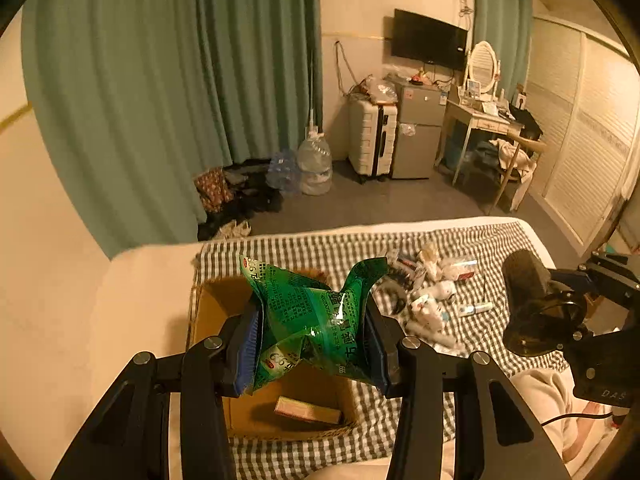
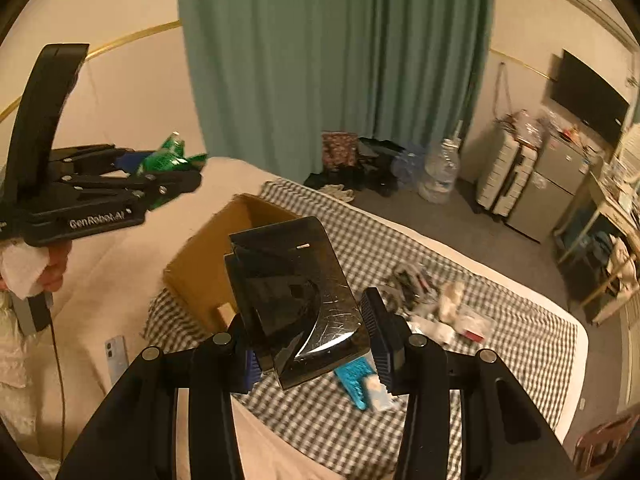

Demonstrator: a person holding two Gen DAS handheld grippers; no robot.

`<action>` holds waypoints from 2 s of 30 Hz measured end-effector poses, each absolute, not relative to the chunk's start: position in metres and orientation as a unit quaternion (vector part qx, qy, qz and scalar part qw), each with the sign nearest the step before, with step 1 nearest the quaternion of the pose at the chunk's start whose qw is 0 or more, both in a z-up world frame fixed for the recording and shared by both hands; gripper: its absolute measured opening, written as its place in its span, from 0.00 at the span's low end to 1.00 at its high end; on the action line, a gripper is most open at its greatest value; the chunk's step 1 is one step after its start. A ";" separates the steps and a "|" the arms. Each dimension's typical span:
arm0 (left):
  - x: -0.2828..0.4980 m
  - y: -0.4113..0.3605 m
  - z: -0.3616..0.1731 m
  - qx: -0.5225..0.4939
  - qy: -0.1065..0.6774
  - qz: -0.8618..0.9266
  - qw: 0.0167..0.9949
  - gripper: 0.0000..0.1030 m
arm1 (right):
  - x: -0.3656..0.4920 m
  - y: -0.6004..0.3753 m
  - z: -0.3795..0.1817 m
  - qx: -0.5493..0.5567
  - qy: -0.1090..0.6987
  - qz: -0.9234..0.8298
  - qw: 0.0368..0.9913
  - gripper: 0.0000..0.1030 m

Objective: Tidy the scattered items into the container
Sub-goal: 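Carry the green bag and black case to the cardboard box and release them, then grasp the tape roll with the left tool while the right grasps the clear cup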

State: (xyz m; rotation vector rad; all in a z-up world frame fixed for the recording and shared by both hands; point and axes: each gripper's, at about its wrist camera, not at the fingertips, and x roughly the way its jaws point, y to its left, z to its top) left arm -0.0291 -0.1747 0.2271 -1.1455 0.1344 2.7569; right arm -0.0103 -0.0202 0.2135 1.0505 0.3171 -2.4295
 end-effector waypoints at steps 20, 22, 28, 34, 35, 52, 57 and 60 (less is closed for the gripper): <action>-0.060 -0.293 0.078 -0.479 -0.004 0.876 0.054 0.45 | -0.097 -0.149 0.079 0.514 0.130 -0.810 0.251 0.42; -0.063 -0.293 0.063 -0.487 -0.001 0.871 0.061 0.45 | -0.102 -0.153 0.067 0.524 0.124 -0.805 0.248 0.42; -0.069 -0.290 0.034 -0.507 0.006 0.858 0.084 0.46 | -0.118 -0.158 0.038 0.551 0.105 -0.796 0.229 0.43; -0.067 -0.293 0.032 -0.500 0.033 0.862 0.075 0.95 | -0.137 -0.152 0.036 0.570 0.017 -0.795 0.207 0.75; -0.066 -0.294 0.032 -0.497 0.037 0.864 0.073 0.95 | -0.139 -0.150 0.038 0.571 0.009 -0.798 0.194 0.75; -0.015 -0.228 0.093 -0.459 0.044 0.881 0.103 0.96 | -0.077 -0.008 0.102 0.533 0.004 -0.841 0.088 0.75; 0.009 -0.183 0.104 -0.437 0.087 0.887 0.119 0.96 | -0.045 0.067 0.110 0.526 -0.020 -0.849 0.040 0.75; 0.024 -0.161 0.108 -0.432 0.084 0.889 0.127 0.96 | -0.023 0.112 0.120 0.511 -0.038 -0.858 0.010 0.75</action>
